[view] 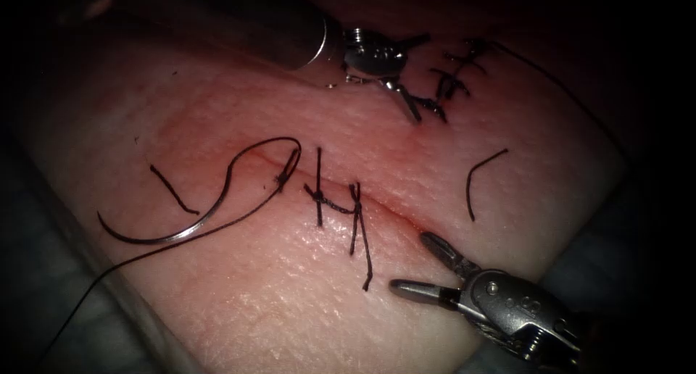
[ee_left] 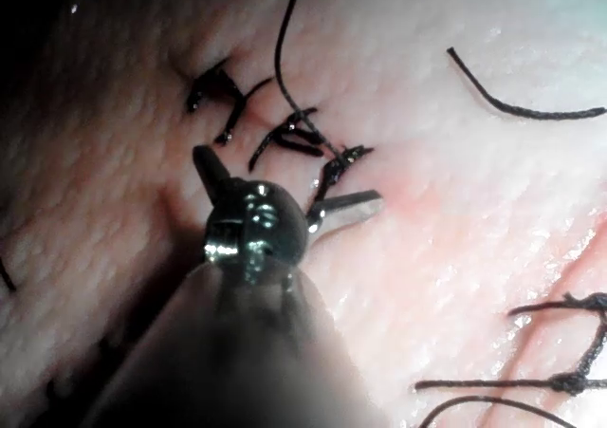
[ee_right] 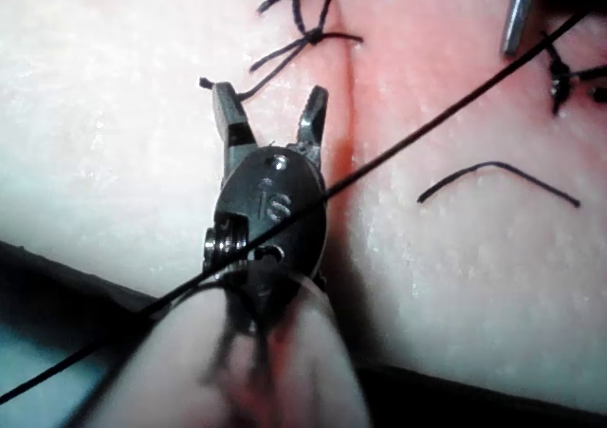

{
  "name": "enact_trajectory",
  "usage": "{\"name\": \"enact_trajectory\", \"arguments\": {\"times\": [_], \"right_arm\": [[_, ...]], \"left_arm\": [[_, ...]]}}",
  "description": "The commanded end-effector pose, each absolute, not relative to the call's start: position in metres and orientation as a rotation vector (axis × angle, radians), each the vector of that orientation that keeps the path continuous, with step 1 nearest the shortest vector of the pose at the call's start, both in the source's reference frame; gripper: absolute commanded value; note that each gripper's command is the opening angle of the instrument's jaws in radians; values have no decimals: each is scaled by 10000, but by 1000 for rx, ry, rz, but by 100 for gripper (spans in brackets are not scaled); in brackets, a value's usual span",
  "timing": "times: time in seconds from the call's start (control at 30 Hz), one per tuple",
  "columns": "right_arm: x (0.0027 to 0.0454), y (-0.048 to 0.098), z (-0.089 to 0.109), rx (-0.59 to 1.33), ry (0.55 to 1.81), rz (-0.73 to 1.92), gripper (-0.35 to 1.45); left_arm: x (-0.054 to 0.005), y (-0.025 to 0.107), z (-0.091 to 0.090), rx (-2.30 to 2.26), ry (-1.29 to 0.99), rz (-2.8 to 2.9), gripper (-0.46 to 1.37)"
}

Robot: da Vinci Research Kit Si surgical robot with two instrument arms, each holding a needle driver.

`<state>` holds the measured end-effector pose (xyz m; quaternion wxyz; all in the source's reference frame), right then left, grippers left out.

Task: Wound Closure
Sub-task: Place the long suture end down with the left gripper, then pick up the remaining suture end with the left

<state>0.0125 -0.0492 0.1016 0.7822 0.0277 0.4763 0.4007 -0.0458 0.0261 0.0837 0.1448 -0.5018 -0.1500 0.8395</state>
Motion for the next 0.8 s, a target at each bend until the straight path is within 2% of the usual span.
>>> {"name": "enact_trajectory", "arguments": {"times": [0.03, 0.37, 0.53, 0.6, 0.8], "right_arm": [[123, -490, 1016, 63, 1028, 866, 93], [115, -463, 1021, 28, 1017, 799, 101], [112, -443, 1029, -44, 997, 691, 116], [111, -438, 1032, -50, 993, 684, 116], [111, -421, 1044, -55, 991, 673, 129]], "left_arm": [[-455, 261, 833, -1456, -432, 2406, 134], [-424, 270, 774, -1493, -389, 2364, 131], [-400, 262, 751, -1498, -398, 2353, 129], [-392, 259, 746, -1493, -385, 2349, 128], [-361, 242, 730, -1486, -357, 2340, 115]]}}
